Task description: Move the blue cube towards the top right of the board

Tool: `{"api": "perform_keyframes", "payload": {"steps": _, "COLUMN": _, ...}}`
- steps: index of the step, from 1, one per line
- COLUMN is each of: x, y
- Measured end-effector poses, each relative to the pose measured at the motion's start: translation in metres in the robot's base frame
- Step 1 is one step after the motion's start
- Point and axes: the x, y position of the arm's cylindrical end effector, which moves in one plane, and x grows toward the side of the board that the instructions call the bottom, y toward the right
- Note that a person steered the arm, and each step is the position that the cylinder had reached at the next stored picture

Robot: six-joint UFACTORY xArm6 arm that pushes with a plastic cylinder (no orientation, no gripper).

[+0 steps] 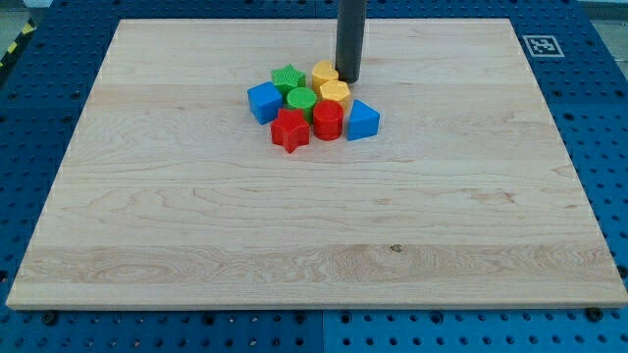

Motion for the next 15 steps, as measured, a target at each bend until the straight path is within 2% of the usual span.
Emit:
{"api": "perform_keyframes", "payload": {"steps": 1, "x": 0.000, "y": -0.001}}
{"api": "perform_keyframes", "payload": {"steps": 2, "x": -0.034, "y": -0.023}}
{"api": "perform_keyframes", "payload": {"steps": 3, "x": -0.045, "y": -0.070}}
{"api": "perform_keyframes", "payload": {"steps": 4, "x": -0.025, "y": -0.120}}
{"api": "perform_keyframes", "payload": {"steps": 5, "x": 0.012, "y": -0.130}}
{"api": "perform_keyframes", "payload": {"steps": 6, "x": 0.048, "y": -0.126}}
{"api": "perform_keyframes", "payload": {"steps": 8, "x": 0.086, "y": -0.119}}
{"api": "perform_keyframes", "payload": {"steps": 10, "x": 0.118, "y": -0.075}}
{"api": "perform_keyframes", "payload": {"steps": 12, "x": 0.124, "y": -0.052}}
{"api": "perform_keyframes", "payload": {"steps": 13, "x": 0.139, "y": -0.066}}
{"api": "perform_keyframes", "payload": {"steps": 14, "x": 0.146, "y": -0.042}}
{"api": "perform_keyframes", "payload": {"steps": 15, "x": 0.109, "y": 0.007}}
